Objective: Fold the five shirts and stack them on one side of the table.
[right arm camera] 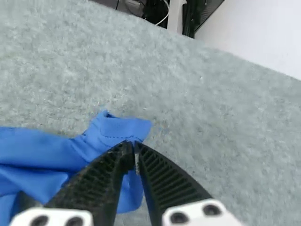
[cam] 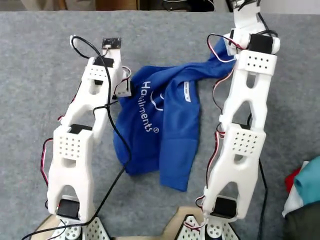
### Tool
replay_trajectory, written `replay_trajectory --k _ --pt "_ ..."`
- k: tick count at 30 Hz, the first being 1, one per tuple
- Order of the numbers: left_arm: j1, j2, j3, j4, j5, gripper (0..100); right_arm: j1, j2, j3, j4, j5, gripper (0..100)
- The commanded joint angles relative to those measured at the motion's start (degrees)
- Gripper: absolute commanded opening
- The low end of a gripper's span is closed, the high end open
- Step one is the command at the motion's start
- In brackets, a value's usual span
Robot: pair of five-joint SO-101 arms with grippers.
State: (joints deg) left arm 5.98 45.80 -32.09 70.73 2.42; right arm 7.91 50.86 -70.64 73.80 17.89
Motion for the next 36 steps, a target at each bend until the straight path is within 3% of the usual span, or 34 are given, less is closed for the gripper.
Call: replay_trajectory --k 1,5,10,28,36 --pt "-0.18 2.68 -4.48 -0.62 -0.35 22 -1.89 0.4 -0.13 -1.76 0.44 0.5" --pt "-0.09 4.35 -9.14 2.99 -0.35 20 -2.68 1.71 -0.22 -2.37 0.44 0.5" --pt "0.53 5.85 -10.02 3.6 -0.44 1 -2.77 1.8 -0.22 -2.37 0.44 0.5" --pt "1.67 6.11 -10.2 4.66 -0.26 2 -1.27 1.45 -0.48 -1.76 0.44 0.5" --pt "2.29 6.2 -10.02 3.52 0.79 2 -1.8 1.27 -9.01 7.82 0.44 0.5"
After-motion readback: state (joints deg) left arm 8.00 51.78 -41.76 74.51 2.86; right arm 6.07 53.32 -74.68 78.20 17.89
